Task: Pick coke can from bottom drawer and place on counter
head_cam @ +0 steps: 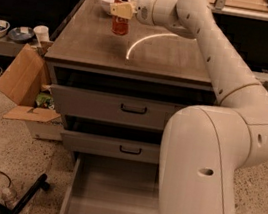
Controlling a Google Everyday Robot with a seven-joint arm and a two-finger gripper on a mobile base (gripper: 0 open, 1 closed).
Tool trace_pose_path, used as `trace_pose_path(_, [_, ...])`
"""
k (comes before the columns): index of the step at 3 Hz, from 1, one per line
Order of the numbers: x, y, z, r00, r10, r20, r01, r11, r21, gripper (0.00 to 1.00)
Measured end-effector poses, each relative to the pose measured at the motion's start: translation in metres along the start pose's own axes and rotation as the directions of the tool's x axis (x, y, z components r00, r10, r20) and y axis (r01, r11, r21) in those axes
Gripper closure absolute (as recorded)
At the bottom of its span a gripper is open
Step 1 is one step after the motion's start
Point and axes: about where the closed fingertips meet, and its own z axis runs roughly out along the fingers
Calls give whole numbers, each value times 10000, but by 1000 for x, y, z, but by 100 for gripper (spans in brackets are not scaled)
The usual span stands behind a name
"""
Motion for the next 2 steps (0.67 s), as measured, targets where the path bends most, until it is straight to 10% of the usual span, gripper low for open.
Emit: trace_pose_path(2, [0,0,0,10000,0,0,0,10000,-1,12])
